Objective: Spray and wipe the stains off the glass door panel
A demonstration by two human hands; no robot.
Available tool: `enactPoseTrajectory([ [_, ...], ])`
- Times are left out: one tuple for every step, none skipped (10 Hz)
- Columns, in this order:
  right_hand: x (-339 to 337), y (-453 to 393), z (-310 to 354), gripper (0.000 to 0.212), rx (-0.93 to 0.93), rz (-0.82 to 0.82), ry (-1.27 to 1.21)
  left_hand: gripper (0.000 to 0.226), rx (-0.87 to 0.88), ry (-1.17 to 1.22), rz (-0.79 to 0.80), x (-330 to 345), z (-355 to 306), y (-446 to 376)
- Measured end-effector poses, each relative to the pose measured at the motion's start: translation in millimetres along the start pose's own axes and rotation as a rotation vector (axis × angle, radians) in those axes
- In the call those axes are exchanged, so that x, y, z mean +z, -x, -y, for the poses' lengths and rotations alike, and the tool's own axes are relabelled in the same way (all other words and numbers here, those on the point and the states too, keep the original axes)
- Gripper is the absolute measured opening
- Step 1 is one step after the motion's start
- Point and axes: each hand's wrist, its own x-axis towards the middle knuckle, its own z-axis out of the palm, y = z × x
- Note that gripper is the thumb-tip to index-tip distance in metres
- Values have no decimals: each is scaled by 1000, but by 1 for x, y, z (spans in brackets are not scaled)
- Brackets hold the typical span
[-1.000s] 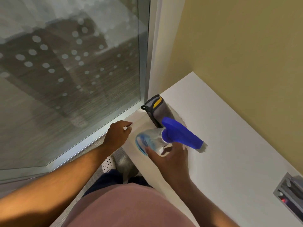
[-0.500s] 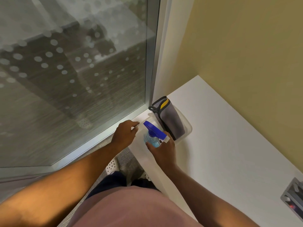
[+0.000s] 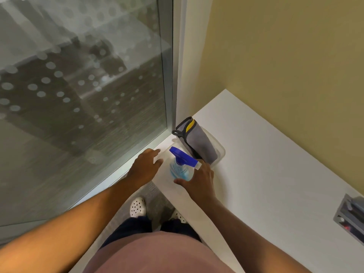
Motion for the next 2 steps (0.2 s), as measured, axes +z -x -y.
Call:
enactPoseTrajectory([
  [-16, 4, -5, 59, -67, -37, 73, 46, 136, -113, -68, -17, -1, 0],
  [-43, 0, 1, 41, -152, -190, 122, 43, 268, -92, -143, -45, -21, -7],
])
